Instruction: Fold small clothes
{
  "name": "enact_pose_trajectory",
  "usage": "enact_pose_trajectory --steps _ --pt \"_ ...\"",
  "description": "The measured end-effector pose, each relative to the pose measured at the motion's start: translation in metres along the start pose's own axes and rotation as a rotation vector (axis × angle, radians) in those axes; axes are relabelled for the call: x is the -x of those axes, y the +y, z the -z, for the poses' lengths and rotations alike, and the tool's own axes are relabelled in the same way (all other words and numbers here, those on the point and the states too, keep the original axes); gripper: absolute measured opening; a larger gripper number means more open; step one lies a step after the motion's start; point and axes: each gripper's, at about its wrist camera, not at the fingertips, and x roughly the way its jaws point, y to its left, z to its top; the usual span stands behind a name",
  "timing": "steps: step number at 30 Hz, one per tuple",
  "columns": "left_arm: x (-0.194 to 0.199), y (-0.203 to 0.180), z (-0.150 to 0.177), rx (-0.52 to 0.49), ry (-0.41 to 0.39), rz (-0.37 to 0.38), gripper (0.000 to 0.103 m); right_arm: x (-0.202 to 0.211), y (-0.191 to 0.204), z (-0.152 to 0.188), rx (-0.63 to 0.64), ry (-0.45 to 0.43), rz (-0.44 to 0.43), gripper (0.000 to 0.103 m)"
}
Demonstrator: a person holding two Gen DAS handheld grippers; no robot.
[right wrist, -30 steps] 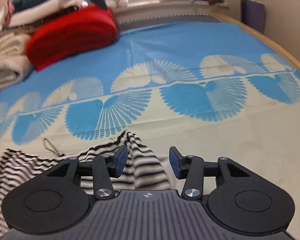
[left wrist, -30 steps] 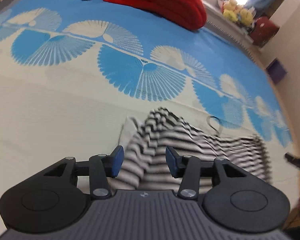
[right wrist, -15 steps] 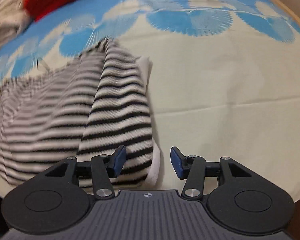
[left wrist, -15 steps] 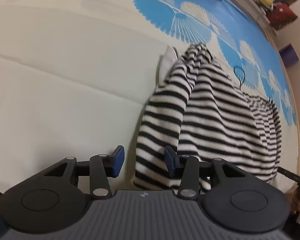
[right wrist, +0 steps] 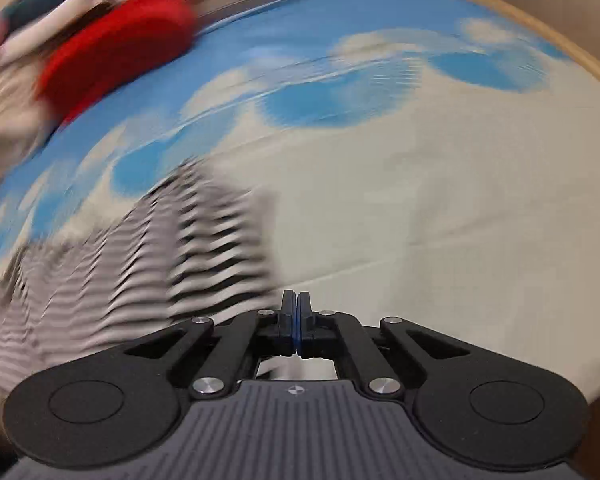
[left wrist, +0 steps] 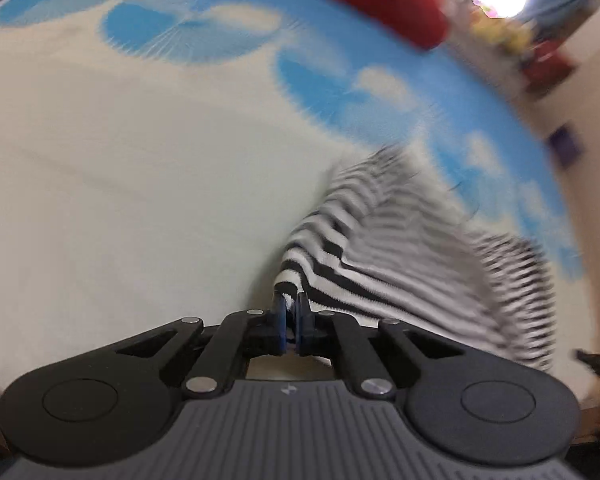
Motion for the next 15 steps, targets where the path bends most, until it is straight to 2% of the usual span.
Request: enact_pose_trajectory --steps 2,4,5,6,7,8,9,10,12,15 --pt "-0.019 -0.005 0.008 -0.068 0.117 -0.062 0.004 -0.009 -0.005 0.005 -0.009 0.085 -0.067 0.0" --pt "-0.034 -0.012 0.016 -0.122 0.2 -0.095 0.008 -0.016 0.005 0.012 0.046 0.133 -0.109 0.003" --pt "-0.035 -0.015 0.017 -0.136 0.198 -0.108 0.01 -0.018 0.011 0.014 0.082 0.138 -0.102 0.003" --pt "-0.032 -0.017 0.016 -0.14 0.174 -0.116 0.011 -0.019 0.017 0.016 0.115 0.14 -0.104 0.013" --pt "-0.028 -0.017 0.012 -0.124 0.144 -0.112 0.018 -0.02 0.023 0.017 0.137 0.143 -0.11 0.031" --pt "-0.023 -0.014 0.008 -0.086 0.114 -0.098 0.028 -0.022 0.027 0.018 0.158 0.143 -0.116 0.039" --pt "-0.02 -0.011 0.006 -0.05 0.094 -0.088 0.033 -0.025 0.03 0.018 0.178 0.148 -0.116 0.049" --pt "-0.018 -0.008 0.004 -0.015 0.082 -0.084 0.038 -0.028 0.035 0.019 0.192 0.16 -0.11 0.051" --pt "-0.02 -0.005 0.001 0.032 0.089 -0.083 0.038 -0.038 0.044 0.022 0.21 0.208 -0.092 0.051" --pt "-0.027 -0.009 0.003 0.028 0.122 -0.09 0.038 -0.049 0.054 0.029 0.247 0.26 -0.064 0.051"
